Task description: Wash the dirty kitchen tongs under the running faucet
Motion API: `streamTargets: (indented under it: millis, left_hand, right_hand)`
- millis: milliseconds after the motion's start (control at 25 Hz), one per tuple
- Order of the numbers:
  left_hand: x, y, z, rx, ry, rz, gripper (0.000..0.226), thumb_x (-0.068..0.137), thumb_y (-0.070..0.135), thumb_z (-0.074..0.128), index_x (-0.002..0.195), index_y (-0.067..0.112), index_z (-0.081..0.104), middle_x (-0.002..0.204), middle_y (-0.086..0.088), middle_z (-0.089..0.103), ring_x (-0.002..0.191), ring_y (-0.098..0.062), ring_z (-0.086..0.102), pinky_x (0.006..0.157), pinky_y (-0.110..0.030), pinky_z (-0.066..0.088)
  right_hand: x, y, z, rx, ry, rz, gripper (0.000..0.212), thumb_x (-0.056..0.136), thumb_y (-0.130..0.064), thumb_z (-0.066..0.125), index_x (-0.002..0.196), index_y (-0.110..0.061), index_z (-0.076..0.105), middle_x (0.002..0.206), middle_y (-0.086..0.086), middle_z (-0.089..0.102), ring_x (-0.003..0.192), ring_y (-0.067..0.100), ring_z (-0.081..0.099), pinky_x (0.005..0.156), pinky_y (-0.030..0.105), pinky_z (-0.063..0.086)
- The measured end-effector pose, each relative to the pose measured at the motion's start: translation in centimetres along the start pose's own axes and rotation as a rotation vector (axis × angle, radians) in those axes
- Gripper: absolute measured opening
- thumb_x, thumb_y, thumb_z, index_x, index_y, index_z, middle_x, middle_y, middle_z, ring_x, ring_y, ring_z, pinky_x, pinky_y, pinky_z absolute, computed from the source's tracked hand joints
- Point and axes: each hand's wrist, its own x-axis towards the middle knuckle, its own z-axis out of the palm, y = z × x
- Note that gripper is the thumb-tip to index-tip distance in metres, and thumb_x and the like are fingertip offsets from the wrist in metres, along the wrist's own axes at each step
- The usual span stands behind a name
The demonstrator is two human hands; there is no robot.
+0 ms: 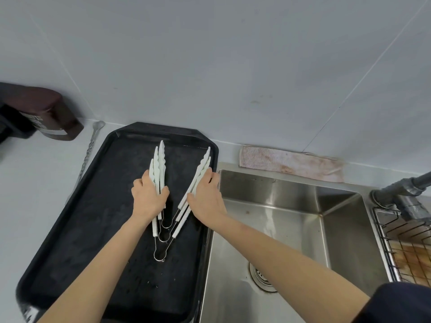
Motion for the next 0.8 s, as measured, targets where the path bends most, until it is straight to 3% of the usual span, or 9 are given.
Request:
streamTargets:
  millis: [80,160,320,480,600,720,800]
  left_hand:
    - [-0.5,0.4,0.0,0.034,0.003,-0.022,0.076,0.089,0.02,0.056,0.147,0.001,0.01,0.146,-0.026,0.023,0.133,-0.039,0.023,0.108,-0.046,0.027]
    - [-1.4,0.6,0.3,0.053,0.038,0.019,0.078,0.089,0.021,0.055,0.147,0.001,0.007,0.149,-0.023,0.018,0.135,-0.039,0.022,0.107,-0.047,0.027]
    - [-1.9,-0.1,1.2,0.06,0.06,0.141,0.054,0.088,0.005,0.049,0.137,-0.004,0.03,0.145,-0.023,0.029,0.128,-0.04,0.031,0.107,-0.045,0.026]
    - [-0.8,-0.3,0.8,0.026,0.048,0.172,0.035,0.083,-0.007,0.044,0.118,-0.009,0.041,0.124,-0.024,0.042,0.105,-0.04,0.045,0.098,-0.046,0.037]
    - [-0.8,0.1,0.2,0.04,0.003,0.164,0.045,0.086,-0.004,0.044,0.131,-0.003,0.037,0.142,-0.02,0.033,0.122,-0.041,0.039,0.1,-0.041,0.034]
    - [-1.2,0.5,-0.3,0.017,-0.002,0.157,0.052,0.089,-0.001,0.042,0.139,-0.002,0.029,0.149,-0.019,0.029,0.12,-0.033,0.039,0.104,-0.037,0.029]
    - [-1.3,0.6,-0.7,0.046,0.002,0.16,0.058,0.09,0.003,0.042,0.145,0.001,0.021,0.154,-0.017,0.022,0.135,-0.032,0.032,0.11,-0.039,0.025]
  right_hand:
    - [-0.3,0.4,0.0,0.018,0.008,-0.051,0.068,0.092,-0.011,0.047,0.148,-0.002,0.009,0.146,0.017,0.023,0.108,0.032,0.057,0.081,0.025,0.043]
    - [-0.7,0.8,0.2,-0.001,-0.004,-0.111,0.064,0.093,-0.012,0.047,0.148,-0.006,0.016,0.151,0.015,0.018,0.114,0.033,0.053,0.089,0.03,0.045]
    - [-0.4,0.9,0.3,-0.037,-0.05,-0.117,0.06,0.095,-0.015,0.045,0.148,-0.006,0.018,0.158,0.015,0.005,0.124,0.035,0.049,0.104,0.035,0.042]
    - [0.2,0.9,-0.4,-0.05,-0.06,-0.093,0.06,0.096,-0.016,0.043,0.15,-0.008,0.017,0.16,0.012,0.002,0.124,0.033,0.049,0.104,0.036,0.043]
    - [0.5,0.8,-0.8,-0.051,-0.07,-0.08,0.059,0.096,-0.016,0.044,0.149,-0.009,0.019,0.16,0.009,0.004,0.123,0.031,0.05,0.104,0.037,0.042]
    - [0.4,1.2,-1.3,0.006,-0.072,-0.09,0.059,0.095,-0.017,0.045,0.149,-0.01,0.021,0.159,0.009,0.01,0.12,0.029,0.052,0.105,0.036,0.041]
    - [0.1,1.4,-1.9,0.02,-0.081,-0.097,0.058,0.096,-0.018,0.044,0.149,-0.01,0.022,0.158,0.009,0.013,0.127,0.029,0.048,0.108,0.035,0.039]
